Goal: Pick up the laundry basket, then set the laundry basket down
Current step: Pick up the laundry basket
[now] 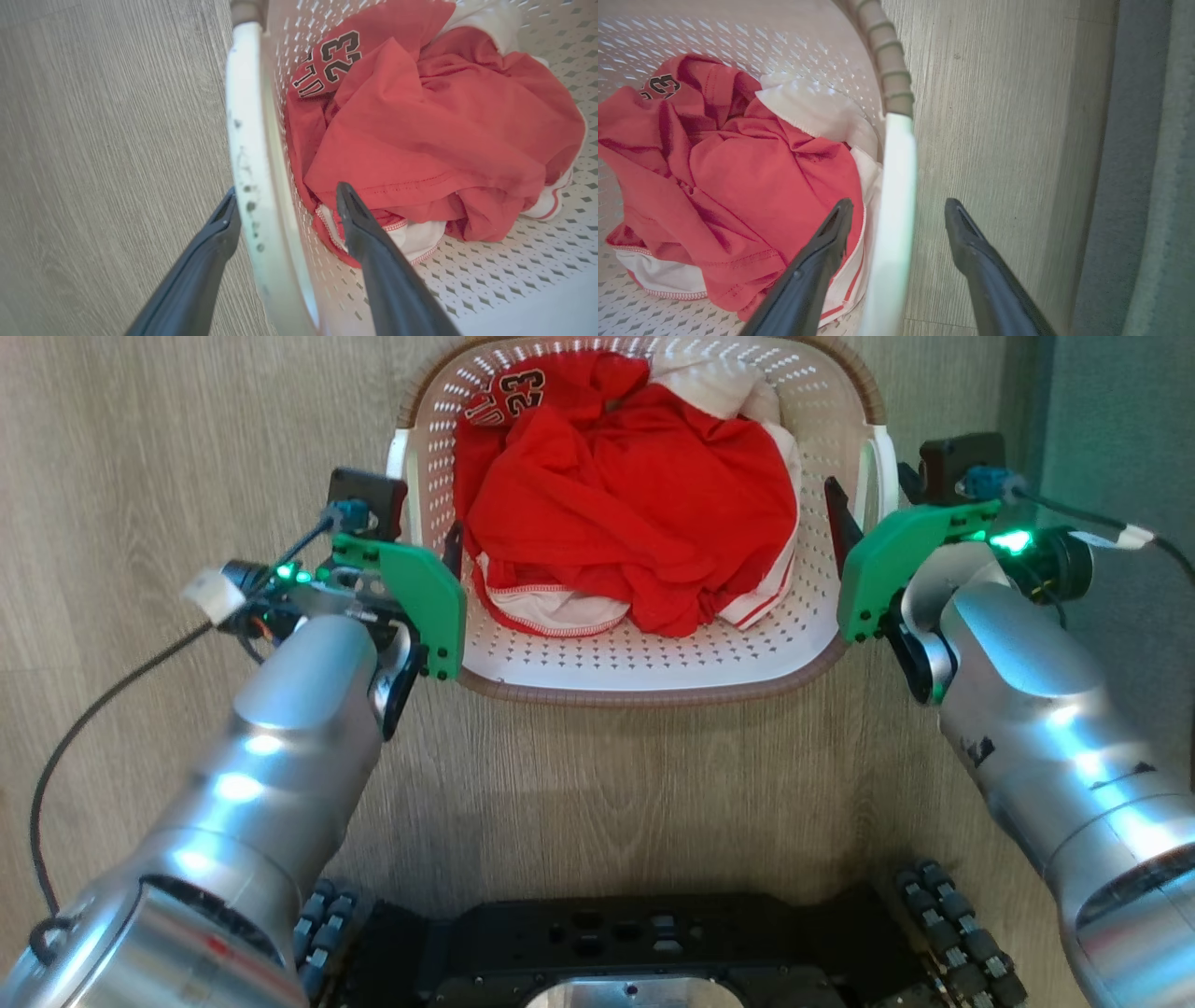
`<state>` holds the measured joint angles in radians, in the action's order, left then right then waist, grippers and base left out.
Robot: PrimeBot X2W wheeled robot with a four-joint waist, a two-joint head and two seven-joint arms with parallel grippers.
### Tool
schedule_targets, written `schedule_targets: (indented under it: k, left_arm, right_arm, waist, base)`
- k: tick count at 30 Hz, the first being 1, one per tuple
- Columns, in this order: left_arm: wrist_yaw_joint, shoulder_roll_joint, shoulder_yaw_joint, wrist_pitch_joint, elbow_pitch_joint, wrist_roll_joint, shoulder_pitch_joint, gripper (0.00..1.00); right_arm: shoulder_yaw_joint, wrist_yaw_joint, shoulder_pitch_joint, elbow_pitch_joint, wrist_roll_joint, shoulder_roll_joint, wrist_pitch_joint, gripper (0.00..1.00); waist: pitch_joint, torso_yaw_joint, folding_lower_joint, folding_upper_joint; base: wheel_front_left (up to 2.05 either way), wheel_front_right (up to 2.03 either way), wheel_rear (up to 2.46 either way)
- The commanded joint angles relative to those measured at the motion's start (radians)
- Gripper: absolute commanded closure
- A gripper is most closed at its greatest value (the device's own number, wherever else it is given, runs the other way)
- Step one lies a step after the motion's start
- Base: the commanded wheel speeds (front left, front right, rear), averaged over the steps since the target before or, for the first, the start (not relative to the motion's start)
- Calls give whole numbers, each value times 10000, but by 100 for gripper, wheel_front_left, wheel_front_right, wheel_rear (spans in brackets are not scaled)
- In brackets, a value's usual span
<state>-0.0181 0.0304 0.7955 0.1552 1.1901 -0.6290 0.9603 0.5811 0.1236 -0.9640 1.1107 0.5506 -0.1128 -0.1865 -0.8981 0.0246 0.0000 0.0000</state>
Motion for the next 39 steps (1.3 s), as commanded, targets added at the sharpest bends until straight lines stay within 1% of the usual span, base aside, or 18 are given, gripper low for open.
schedule_targets:
  k: [1,5,18,19,20,21,22,23,33,39]
  left_arm:
    - [-4,198,3,-77,-3,-125,87,0]
    - [-54,198,321,-349,81,-407,255,0]
    - [35,198,1174,-419,89,-1151,495,0]
    - [48,198,1194,-441,96,-1250,497,6]
    - [69,198,1222,-464,102,-1338,508,33]
    - [111,198,1241,-466,109,-1426,524,57]
    - [153,198,1268,-457,111,-1502,541,87]
    - [177,198,1312,-459,111,-1565,558,100]
    - [103,198,1826,-635,145,-2027,547,100]
    - [-179,198,2254,-1053,60,-2323,400,100]
  right_arm:
    - [240,71,282,-34,194,45,9,0]
    - [589,71,134,17,583,44,131,0]
    - [1448,71,-90,229,1555,-72,123,0]
    - [1490,71,-94,232,1637,-74,100,0]
    - [1533,71,-97,230,1720,-76,83,3]
    - [1593,71,-105,222,1790,-81,73,54]
    - [1669,71,-119,197,1844,-91,47,80]
    - [1730,71,-141,184,1896,-111,6,100]
    - [2219,71,-264,294,2365,-189,-159,100]
    - [2594,71,-238,326,2701,-279,-11,100]
  waist:
    - [-113,16,0,0]
    - [-257,19,0,0]
    - [-502,24,0,0]
    - [-511,24,0,0]
    - [-522,20,0,0]
    - [-534,14,0,0]
    - [-547,7,0,0]
    - [-564,3,0,0]
    - [-527,36,0,0]
    - [-94,75,0,0]
  base:
    - [0,0,0]
    - [0,0,0]
    - [0,0,0]
    - [0,0,0]
    - [0,0,0]
    - [0,0,0]
    - [0,0,0]
    - [0,0,0]
    - [0,0,0]
    - [0,0,0]
